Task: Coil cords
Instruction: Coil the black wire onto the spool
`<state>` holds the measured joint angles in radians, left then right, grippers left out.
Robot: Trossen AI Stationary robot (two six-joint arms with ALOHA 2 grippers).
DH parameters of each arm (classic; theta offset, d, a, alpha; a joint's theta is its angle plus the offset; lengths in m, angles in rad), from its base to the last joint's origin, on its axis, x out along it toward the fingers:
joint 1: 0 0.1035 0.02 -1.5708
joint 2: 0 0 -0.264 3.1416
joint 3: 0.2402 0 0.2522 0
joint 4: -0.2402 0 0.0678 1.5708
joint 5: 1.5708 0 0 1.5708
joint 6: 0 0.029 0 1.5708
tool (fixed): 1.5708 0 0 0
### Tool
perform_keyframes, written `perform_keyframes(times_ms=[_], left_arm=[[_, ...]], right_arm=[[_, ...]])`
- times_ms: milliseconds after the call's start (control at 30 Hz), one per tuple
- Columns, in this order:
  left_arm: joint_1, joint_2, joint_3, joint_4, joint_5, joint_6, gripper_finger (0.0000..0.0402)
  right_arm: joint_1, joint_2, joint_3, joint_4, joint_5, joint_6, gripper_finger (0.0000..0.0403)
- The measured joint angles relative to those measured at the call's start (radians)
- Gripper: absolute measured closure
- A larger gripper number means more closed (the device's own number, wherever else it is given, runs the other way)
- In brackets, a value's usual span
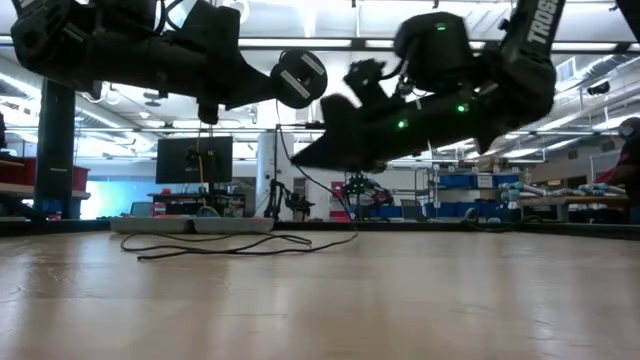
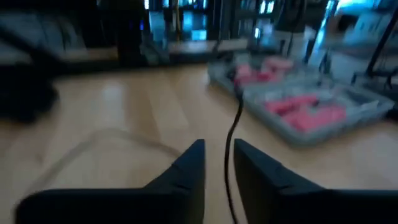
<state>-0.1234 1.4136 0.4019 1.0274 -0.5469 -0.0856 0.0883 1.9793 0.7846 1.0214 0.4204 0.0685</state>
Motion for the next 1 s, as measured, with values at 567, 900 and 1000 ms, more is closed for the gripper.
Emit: perform_keyframes(times_ms=[567,900,1000], left_arm=[[-0.002,0.0,0.0,-0.006,0.003,-0.001,0.0402],[-0.003,0.0,0.0,-0.009,0.003,-0.005,0.0402],[-0.003,0.0,0.0,-0.01,0.011,-0.005,0.0402]], right_arm=[[-0.011,0.0,0.078,-0.192,-0.002,0.043,0.0253],[-0.008,-0.003,0.078,-0.237,0.026,0.119,0.0392],[-0.007,-0.007,0.078,-0.27,0.058,0.14,0.0398]])
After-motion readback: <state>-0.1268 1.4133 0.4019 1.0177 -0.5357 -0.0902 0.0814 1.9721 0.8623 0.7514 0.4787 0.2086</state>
